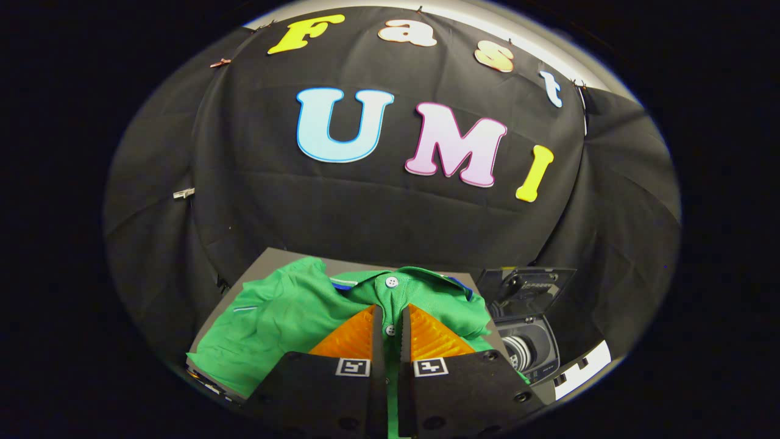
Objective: Put the clothes into the washing machine and then close the washing machine lid.
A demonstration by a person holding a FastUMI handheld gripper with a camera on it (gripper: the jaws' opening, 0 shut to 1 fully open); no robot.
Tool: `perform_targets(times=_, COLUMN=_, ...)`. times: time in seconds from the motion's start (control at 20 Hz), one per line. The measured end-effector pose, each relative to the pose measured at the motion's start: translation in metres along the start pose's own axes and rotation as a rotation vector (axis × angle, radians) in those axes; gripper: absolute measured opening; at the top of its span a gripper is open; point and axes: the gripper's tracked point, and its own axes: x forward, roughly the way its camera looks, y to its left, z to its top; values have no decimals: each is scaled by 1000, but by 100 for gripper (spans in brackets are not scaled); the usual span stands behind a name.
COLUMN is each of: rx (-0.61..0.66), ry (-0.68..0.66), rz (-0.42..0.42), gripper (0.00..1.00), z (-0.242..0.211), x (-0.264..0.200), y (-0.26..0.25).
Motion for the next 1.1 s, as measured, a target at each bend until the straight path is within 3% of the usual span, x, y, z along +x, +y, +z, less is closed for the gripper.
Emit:
perform_targets(times=0.55, rx=-14, ry=-173, rz=-100, gripper=11, z=58, x=-39, y=-45)
perform_targets(times=1.1, rx=64, ry=-215, rz=-19, gripper=11, z=62, x=-56, y=-177)
